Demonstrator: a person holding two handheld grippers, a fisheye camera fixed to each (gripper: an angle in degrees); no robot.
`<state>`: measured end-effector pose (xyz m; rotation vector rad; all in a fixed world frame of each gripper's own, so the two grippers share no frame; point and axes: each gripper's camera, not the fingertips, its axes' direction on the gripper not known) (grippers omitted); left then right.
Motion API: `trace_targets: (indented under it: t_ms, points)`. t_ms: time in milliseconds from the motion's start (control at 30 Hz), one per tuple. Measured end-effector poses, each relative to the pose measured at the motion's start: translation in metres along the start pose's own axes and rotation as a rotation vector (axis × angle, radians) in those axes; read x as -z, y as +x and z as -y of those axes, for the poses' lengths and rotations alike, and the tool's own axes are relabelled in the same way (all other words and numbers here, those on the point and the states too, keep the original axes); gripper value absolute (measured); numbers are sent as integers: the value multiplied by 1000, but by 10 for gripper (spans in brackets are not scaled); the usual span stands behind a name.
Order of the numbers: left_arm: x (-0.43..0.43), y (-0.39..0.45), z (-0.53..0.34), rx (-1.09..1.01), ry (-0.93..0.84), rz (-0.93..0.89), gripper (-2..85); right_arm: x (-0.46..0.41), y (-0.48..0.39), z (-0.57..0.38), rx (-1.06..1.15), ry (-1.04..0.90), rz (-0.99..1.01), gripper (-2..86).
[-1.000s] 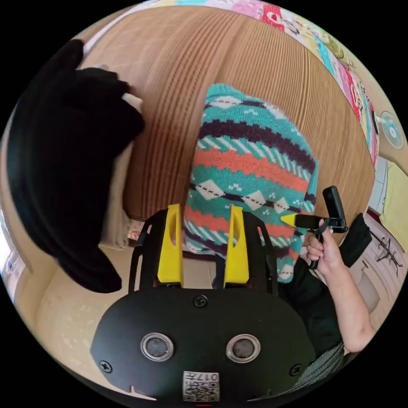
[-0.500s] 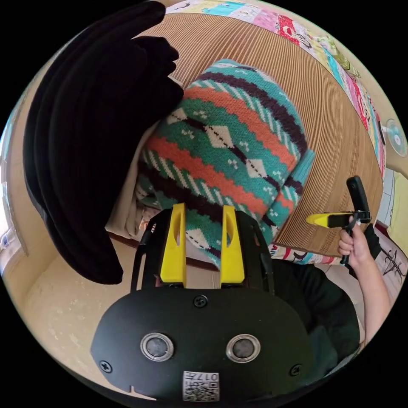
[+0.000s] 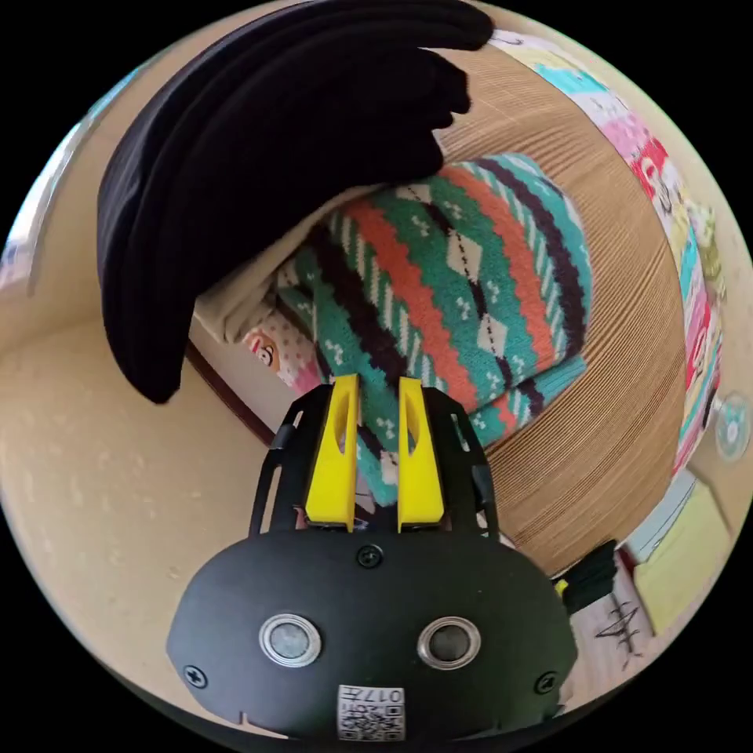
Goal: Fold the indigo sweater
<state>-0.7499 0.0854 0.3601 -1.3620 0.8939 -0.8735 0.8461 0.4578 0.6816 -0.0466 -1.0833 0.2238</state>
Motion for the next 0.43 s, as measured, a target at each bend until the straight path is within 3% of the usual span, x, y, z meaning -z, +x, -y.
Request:
trace_targets:
  t_ms: [100,233,433]
  points:
    - [-5,-13,-34,141,-4,-167,52,46,34,-27,-59,139,84,18]
    - [-19,-8,-58,97,-62,-156,4,109,66,-50,-132,378,194,53]
    - [-42,-2,-93,80,-140,-33,-4,186,82,-51,-170,887,706,93]
